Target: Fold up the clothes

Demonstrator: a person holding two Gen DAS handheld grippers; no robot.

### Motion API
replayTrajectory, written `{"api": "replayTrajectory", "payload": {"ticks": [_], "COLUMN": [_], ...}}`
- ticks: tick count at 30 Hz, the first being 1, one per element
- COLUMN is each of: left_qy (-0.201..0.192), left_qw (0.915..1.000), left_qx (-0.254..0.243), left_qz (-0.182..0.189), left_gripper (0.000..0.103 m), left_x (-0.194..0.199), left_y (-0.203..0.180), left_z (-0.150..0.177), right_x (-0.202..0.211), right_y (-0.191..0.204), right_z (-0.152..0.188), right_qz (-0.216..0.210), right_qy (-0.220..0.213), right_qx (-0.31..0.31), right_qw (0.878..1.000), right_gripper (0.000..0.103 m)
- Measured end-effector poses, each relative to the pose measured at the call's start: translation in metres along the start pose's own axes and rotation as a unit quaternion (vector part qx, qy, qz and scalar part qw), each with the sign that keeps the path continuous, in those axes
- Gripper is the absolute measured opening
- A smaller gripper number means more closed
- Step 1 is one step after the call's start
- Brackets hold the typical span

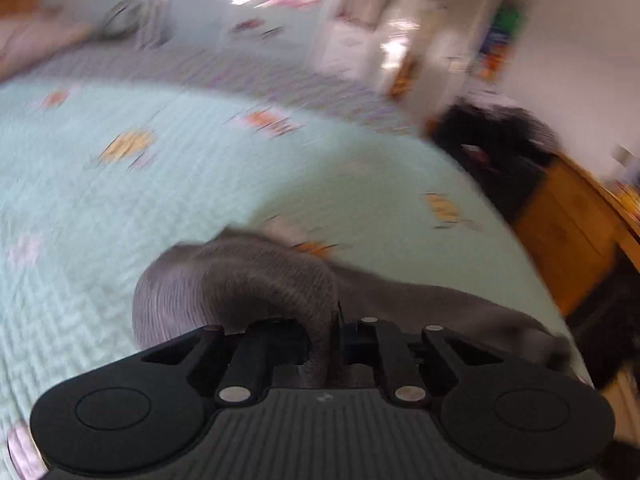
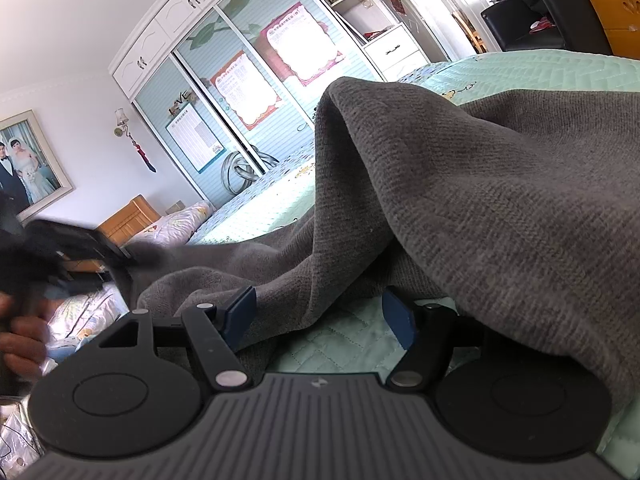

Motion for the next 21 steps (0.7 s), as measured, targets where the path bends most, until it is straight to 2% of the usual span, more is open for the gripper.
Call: {"api": "replayTrajectory", "payload": {"ticks": [2, 3, 5, 6, 10, 13, 15, 17, 21], "left_qy": [-0.001, 0.003, 0.029, 0.046, 0.117, 0.145, 0.145, 0.129, 0.093], "left_qw": [0.9962, 0.9916, 0.9763, 0.9676, 0.9409, 0.9387, 0.9422, 0.9507, 0.9677], "left_qx": [-0.068, -0.099, -0.164, -0.192, -0.257, -0.258, -0.251, -0.231, -0.193], "left_qz": [0.053, 0.083, 0.139, 0.157, 0.186, 0.176, 0.168, 0.162, 0.134], "left_gripper": [0.012, 0.012, 0.012, 0.012, 0.012, 0.012, 0.012, 0.016, 0.021], "left_x": [0.023, 0.034, 0.053, 0.060, 0.064, 0.059, 0.063, 0.071, 0.087], "left_y": [-0.041, -0.061, -0.100, -0.115, -0.149, -0.148, -0.140, -0.129, -0.102], "left_z": [0.009, 0.016, 0.040, 0.057, 0.129, 0.163, 0.170, 0.164, 0.146], "right_x": [0.000, 0.000, 0.001, 0.001, 0.013, 0.037, 0.054, 0.067, 0.080], "right_y": [0.000, 0.000, 0.000, 0.000, 0.002, 0.012, 0.021, 0.027, 0.036], "right_z": [0.000, -0.001, -0.002, -0.003, -0.003, 0.008, 0.017, 0.025, 0.022], "right_qz": [0.000, 0.000, -0.001, -0.003, -0.006, -0.006, -0.010, 0.005, 0.044], "right_qy": [0.000, 0.001, 0.001, 0.001, 0.018, 0.035, 0.039, 0.047, 0.040], "right_qx": [-0.001, -0.001, -0.003, -0.005, -0.008, 0.023, 0.062, 0.085, 0.077], "right_qw": [1.000, 1.000, 1.000, 1.000, 1.000, 0.999, 0.997, 0.995, 0.995], "right_gripper": [0.071, 0.071, 0.071, 0.071, 0.071, 0.071, 0.071, 0.076, 0.083]}}
Point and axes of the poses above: each gripper's, at about its wrist camera, not at the fingertips, and x roughly against the way its jaws point, y to its left, z to its underside, the point moved 4 cm from there along -x, roughly the way its jaws point, and after that the axes turned 2 degrees about -y, right-handed, at the moved point
